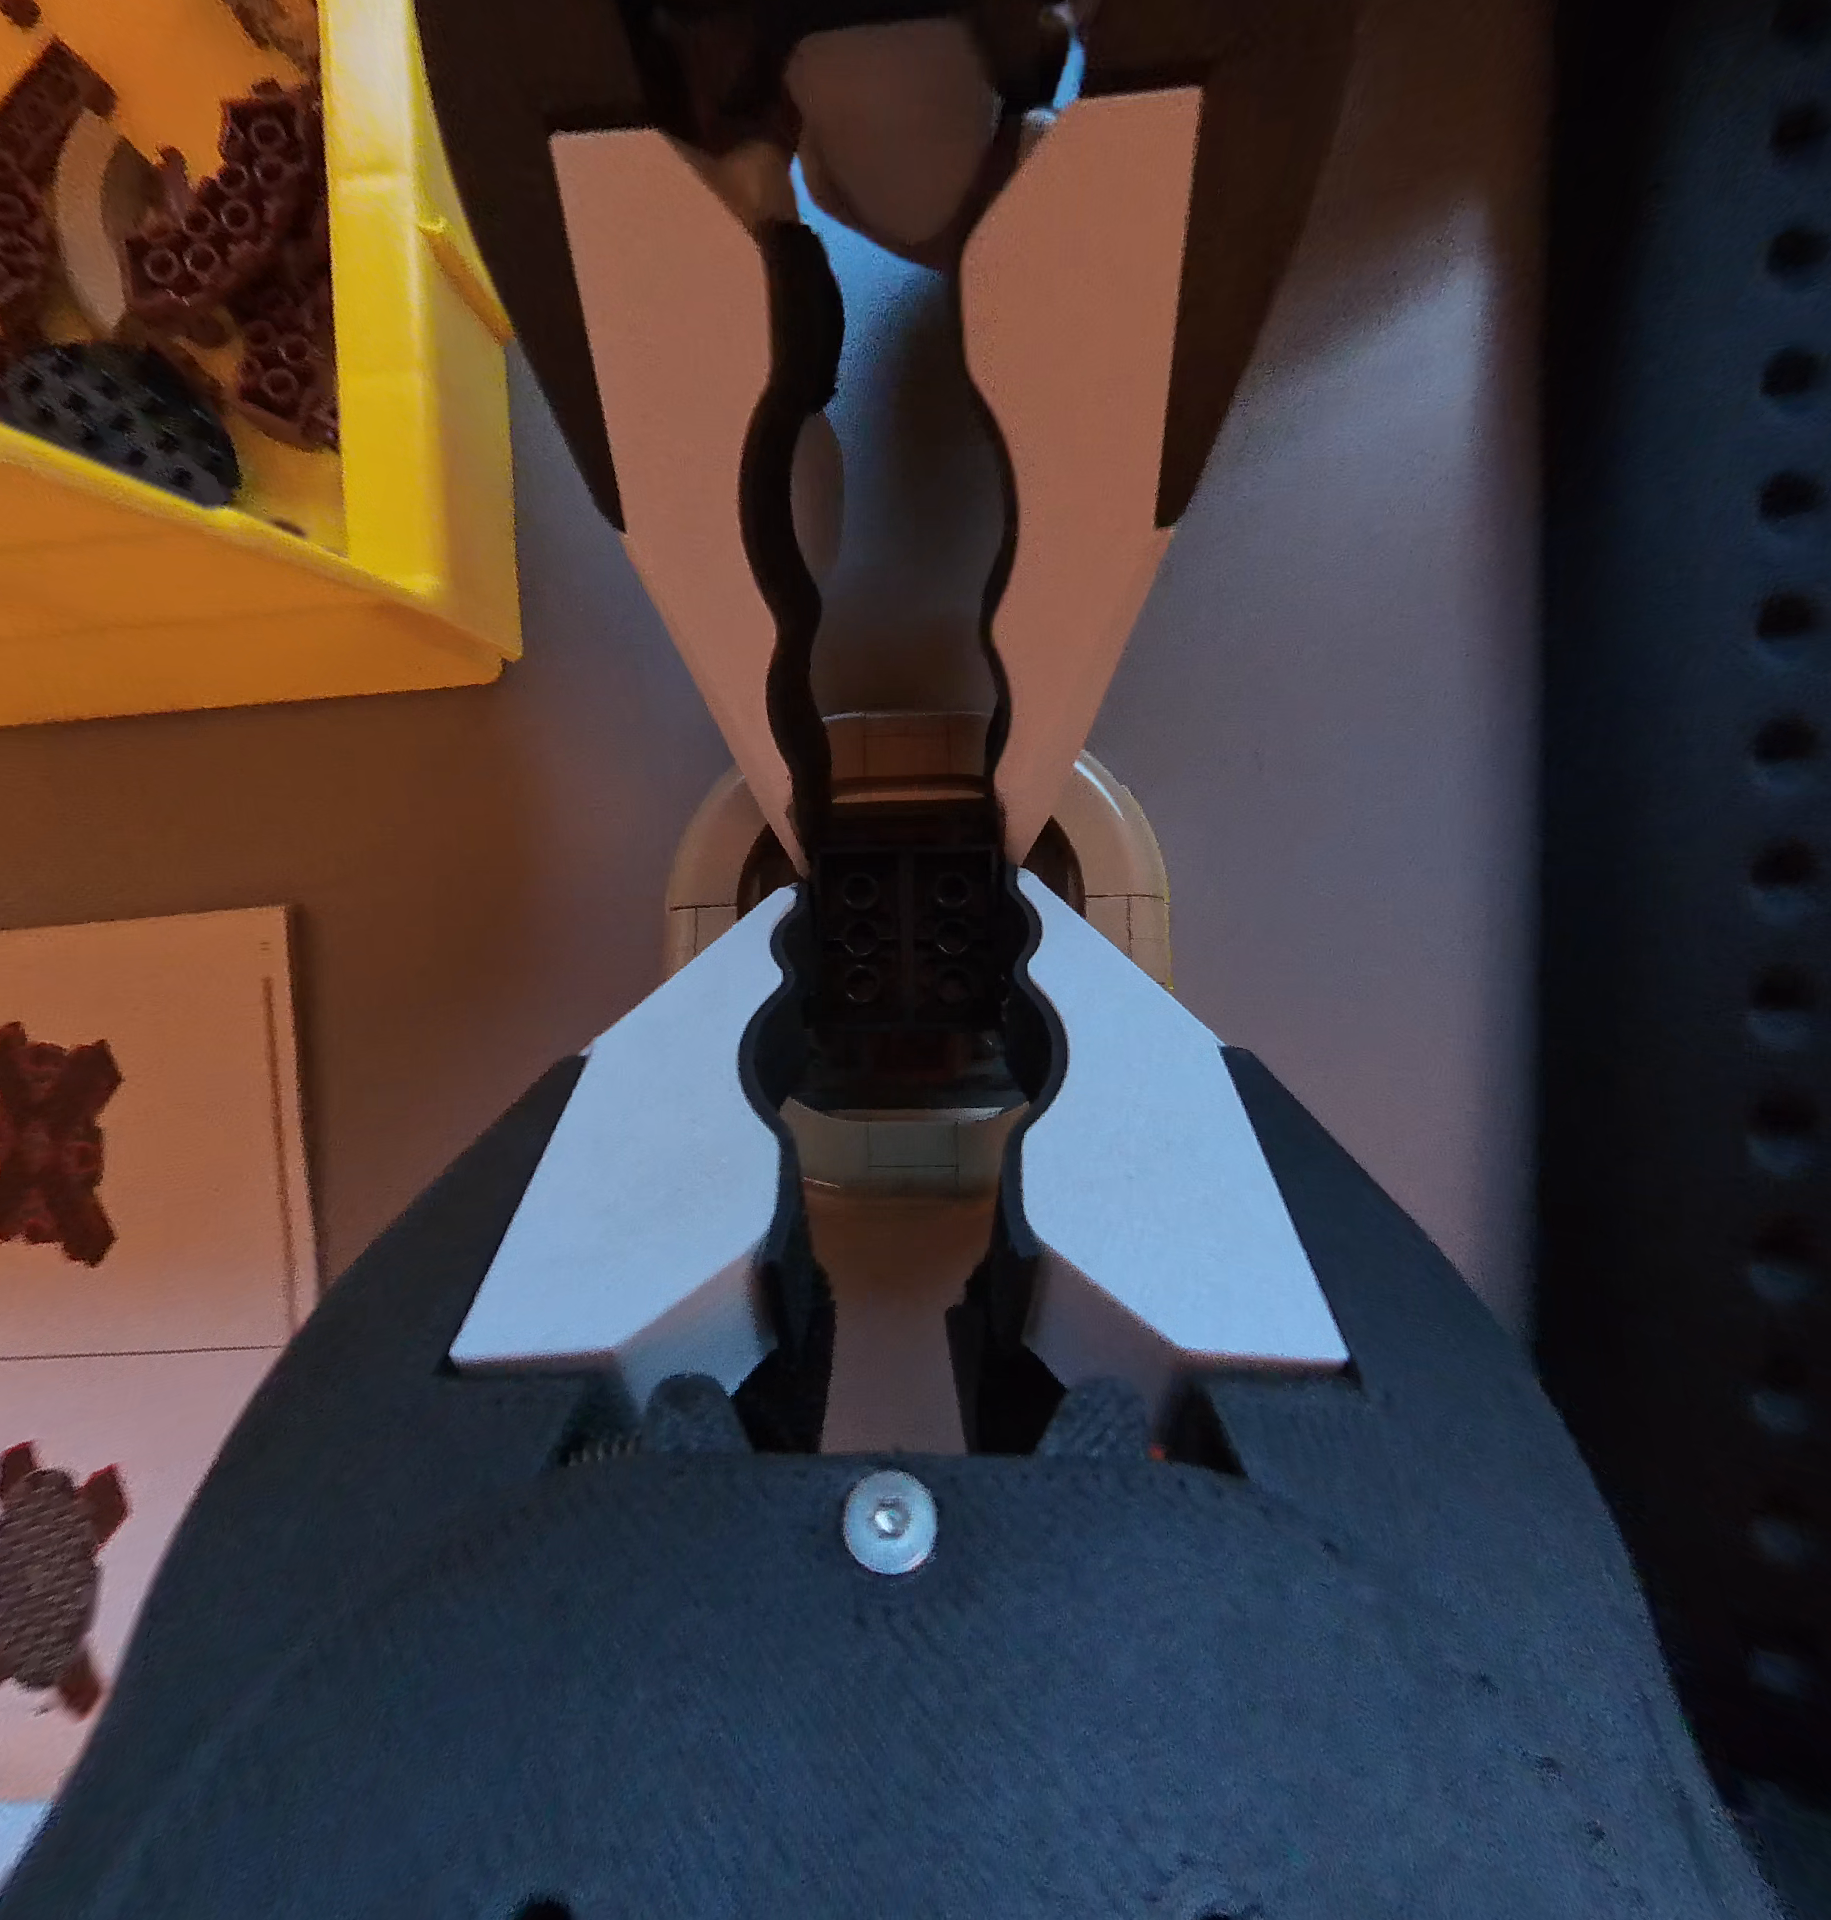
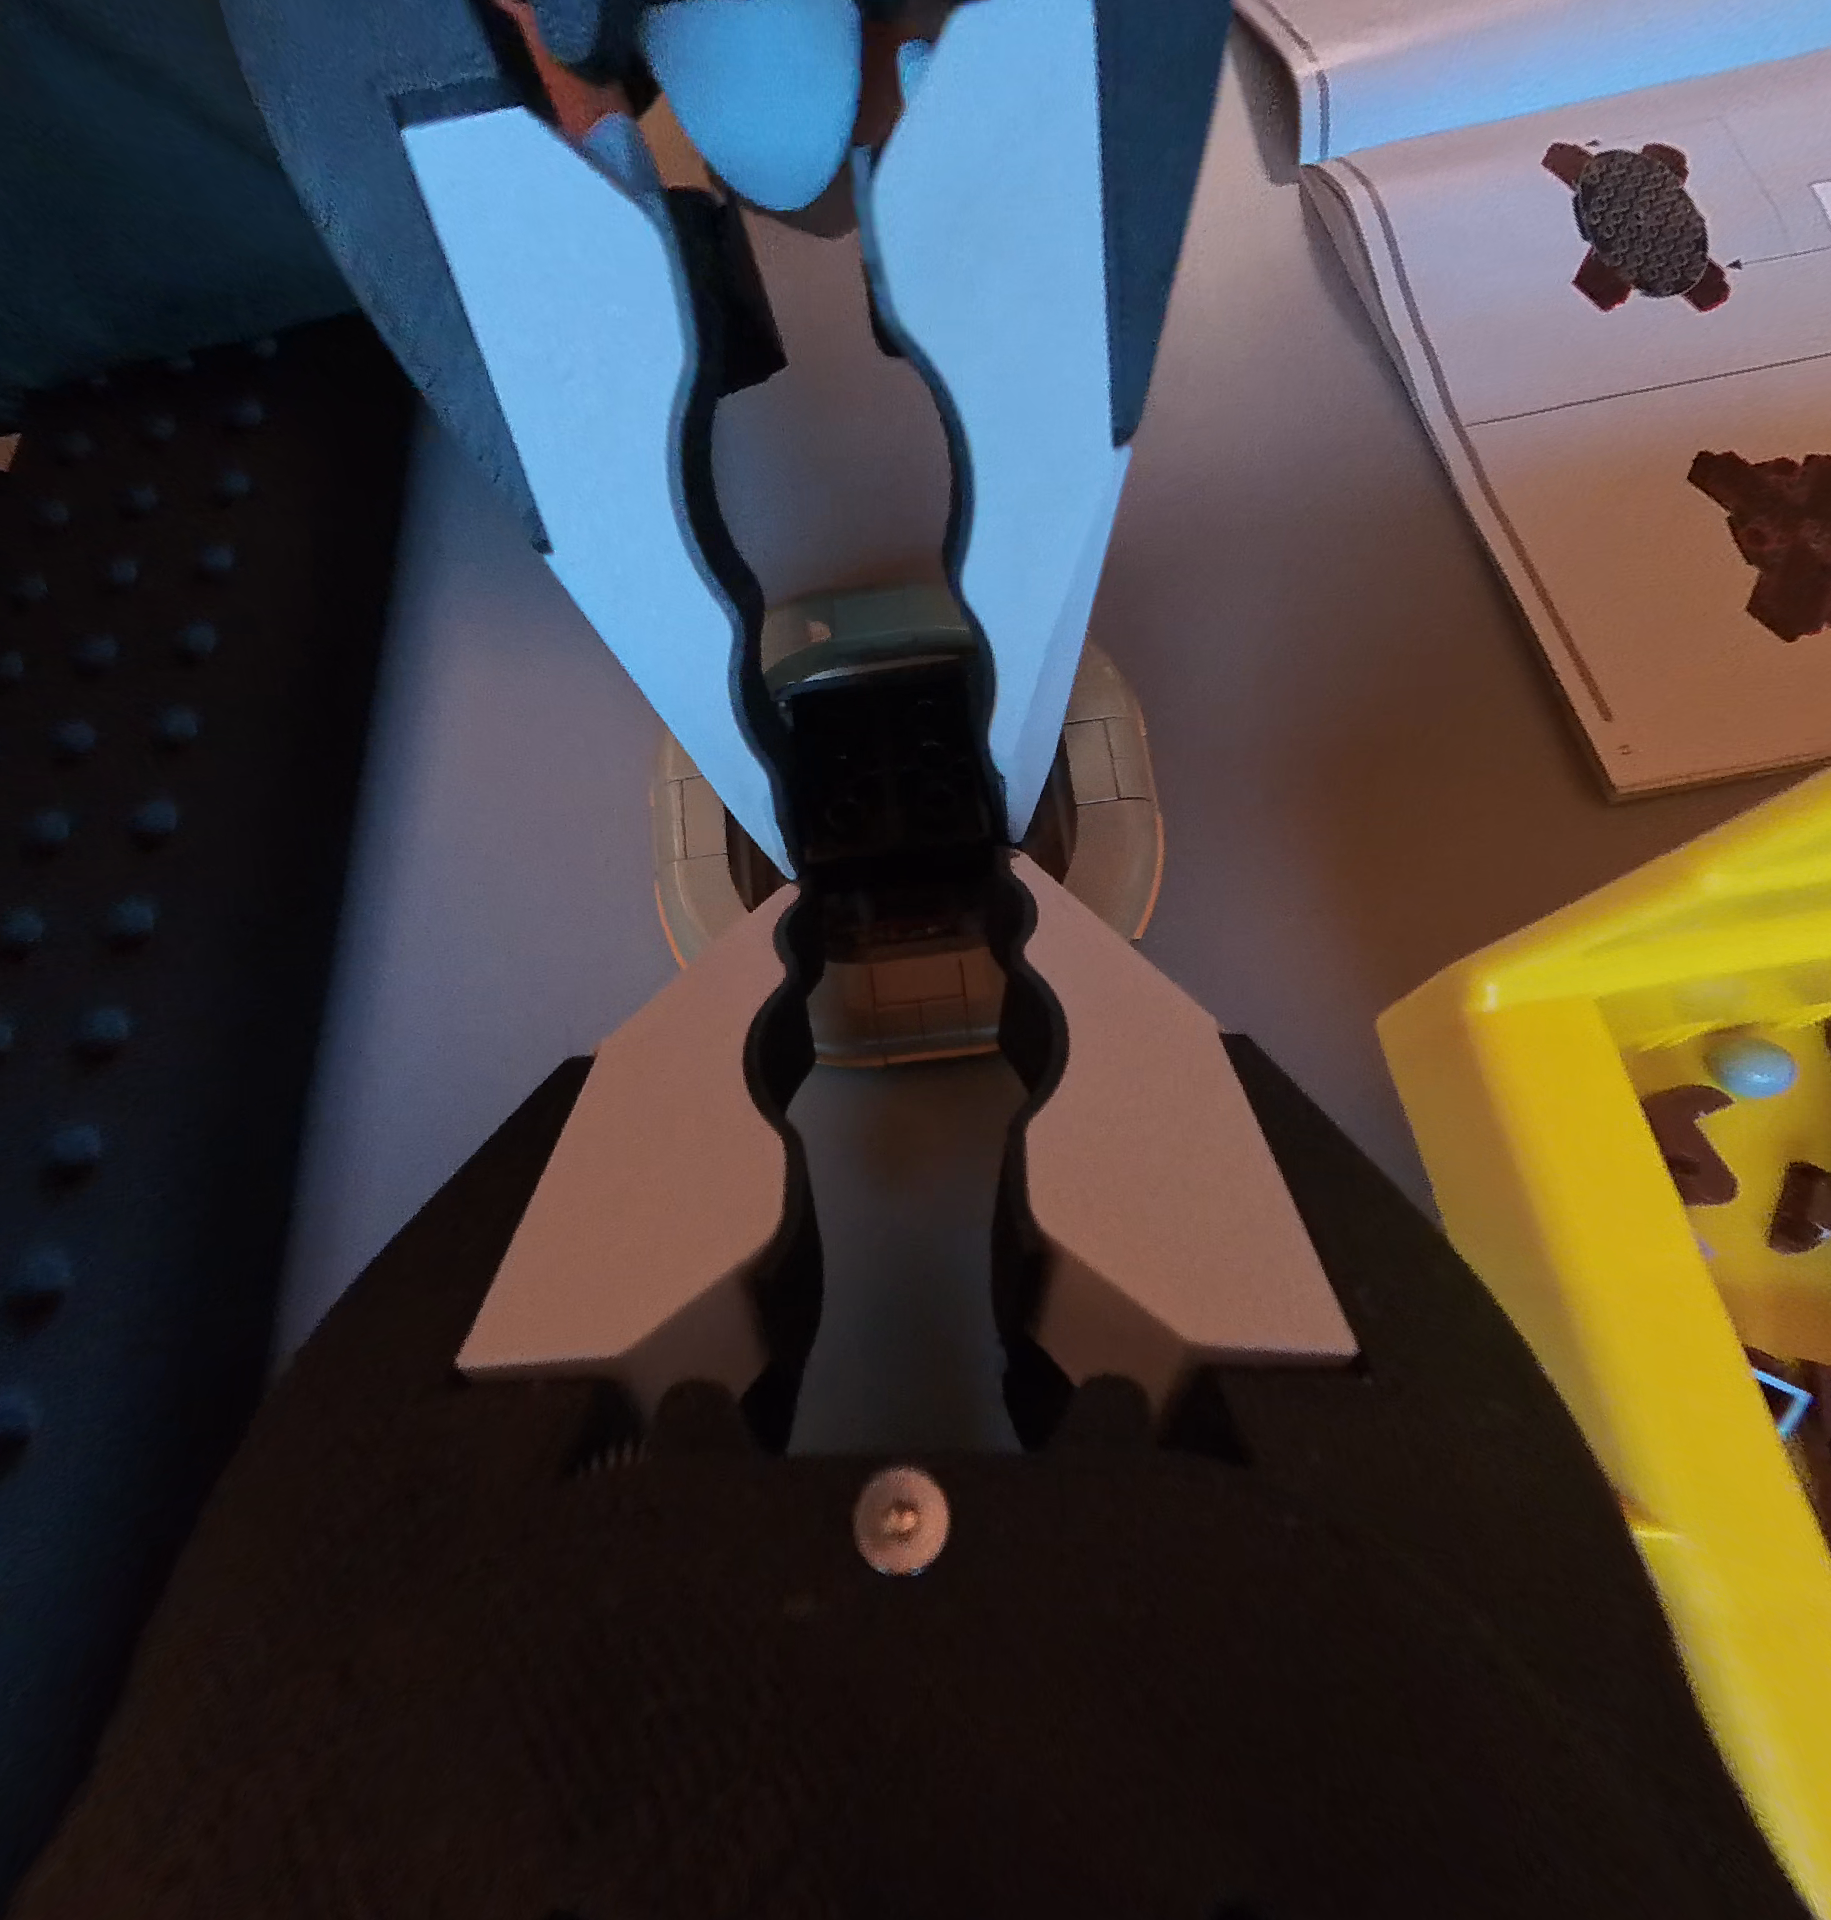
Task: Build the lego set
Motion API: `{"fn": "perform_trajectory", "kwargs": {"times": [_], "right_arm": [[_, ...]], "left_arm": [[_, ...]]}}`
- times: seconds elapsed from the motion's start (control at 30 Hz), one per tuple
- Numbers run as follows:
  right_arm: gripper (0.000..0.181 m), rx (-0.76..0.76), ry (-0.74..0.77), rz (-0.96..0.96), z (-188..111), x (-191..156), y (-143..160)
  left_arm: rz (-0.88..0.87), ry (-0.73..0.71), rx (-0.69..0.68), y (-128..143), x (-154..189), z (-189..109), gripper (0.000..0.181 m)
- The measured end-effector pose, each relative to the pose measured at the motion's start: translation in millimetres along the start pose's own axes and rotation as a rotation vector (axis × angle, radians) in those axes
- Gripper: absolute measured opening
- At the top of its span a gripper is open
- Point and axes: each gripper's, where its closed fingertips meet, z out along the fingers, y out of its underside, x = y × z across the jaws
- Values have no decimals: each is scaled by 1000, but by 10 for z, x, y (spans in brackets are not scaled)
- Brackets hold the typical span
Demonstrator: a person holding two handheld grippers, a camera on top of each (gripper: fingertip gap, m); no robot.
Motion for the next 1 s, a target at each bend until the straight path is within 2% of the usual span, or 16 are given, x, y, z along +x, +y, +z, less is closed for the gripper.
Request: {"fn": "perform_trajectory", "kwargs": {"times": [0.17, 0.27, 0.33, 0.4, 0.53, 0.63, 0.73, 0.77, 0.87, 1.0], "right_arm": [[33, 3, -19, 18, 5, -7, -2], [33, 6, -21, 23, 5, -4, -1], [33, 9, -23, 23, 5, -5, -4], [33, 13, -27, 25, 6, -6, -6], [33, 21, -25, 28, 7, -2, -18], [33, 29, -29, 17, 16, -9, -26], [33, 24, -18, -17, 14, -13, -16], [33, 27, -20, -17, 15, -12, -17], [32, 31, -22, -19, 15, -13, -19], [32, 57, -31, -26, 15, -15, -29]], "left_arm": [[93, -106, -28, 4, -6, -14, 33], [206, -212, -53, -26, -21, -38, 34], [206, -242, -45, -35, -20, -45, 34], [114, -204, -11, -23, -21, -46, 34], [-107, -42, 68, -2, -17, -44, 33], [-187, 35, 115, -3, -3, -67, 34], [-386, 212, 277, -179, 8, -281, 33], [-427, 231, 331, -200, -44, -363, 33], [-374, 195, 431, -219, -118, -519, 33], [-305, 277, 560, -415, 7, -647, 33]]}}
